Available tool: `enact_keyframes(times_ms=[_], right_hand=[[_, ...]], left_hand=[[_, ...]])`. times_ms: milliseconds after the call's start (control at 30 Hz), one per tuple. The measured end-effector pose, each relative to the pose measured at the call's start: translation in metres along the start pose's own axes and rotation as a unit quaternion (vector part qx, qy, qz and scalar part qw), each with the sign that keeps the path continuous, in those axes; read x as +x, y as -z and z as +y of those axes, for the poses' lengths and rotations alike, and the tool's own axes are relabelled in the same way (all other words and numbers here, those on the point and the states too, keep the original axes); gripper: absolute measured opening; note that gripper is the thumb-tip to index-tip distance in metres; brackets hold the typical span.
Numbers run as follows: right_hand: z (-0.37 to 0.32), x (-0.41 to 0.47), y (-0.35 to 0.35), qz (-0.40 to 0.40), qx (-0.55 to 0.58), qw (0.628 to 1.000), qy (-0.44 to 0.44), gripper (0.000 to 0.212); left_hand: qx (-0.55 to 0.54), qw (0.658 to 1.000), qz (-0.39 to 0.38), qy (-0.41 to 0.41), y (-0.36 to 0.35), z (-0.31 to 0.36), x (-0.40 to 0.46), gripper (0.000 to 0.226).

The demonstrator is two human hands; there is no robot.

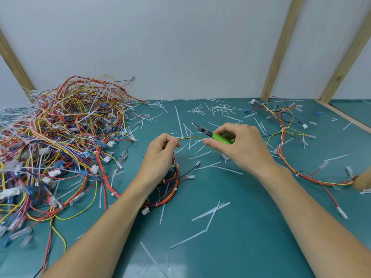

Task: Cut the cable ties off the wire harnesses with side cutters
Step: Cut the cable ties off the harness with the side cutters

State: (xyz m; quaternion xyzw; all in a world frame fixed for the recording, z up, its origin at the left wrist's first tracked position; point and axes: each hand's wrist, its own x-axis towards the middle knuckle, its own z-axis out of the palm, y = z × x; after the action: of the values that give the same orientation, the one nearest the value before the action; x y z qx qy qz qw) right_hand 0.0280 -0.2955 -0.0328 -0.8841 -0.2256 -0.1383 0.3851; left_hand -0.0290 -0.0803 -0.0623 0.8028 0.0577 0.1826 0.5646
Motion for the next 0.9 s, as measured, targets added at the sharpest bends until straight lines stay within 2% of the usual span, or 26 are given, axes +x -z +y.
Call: enact_keyframes(times_ms=[67,233,367,900], right_hand=[[-0.0013,-0.0007,0.0020,-0.005,-0.020,1.000,0.012,0.051],[-0.0024,-0.0025,0.0049,-0.040,-0.095,0.994,0.025,0.041],[-0.0018,-0.0024,0.0062,-0.049,-0.109,0.993,0.020,0.043],[-0.0053,-0.0053,0.0002,-0.051,-0.123,0.991,0.029,0.030]], left_hand=[[0.008,1.000,-0.005,-0.006,0.0000,0.0006,-0.0011,0.024],[0.001,1.000,-0.016,-0.014,0.0001,0.0018,-0.0018,0.020],[0.003,1.000,-0.016,-0.012,-0.0004,0.0019,-0.0022,0.018],[0.027,0.998,-0.045,-0.029,-0.0017,0.0005,-0.0037,0.020]])
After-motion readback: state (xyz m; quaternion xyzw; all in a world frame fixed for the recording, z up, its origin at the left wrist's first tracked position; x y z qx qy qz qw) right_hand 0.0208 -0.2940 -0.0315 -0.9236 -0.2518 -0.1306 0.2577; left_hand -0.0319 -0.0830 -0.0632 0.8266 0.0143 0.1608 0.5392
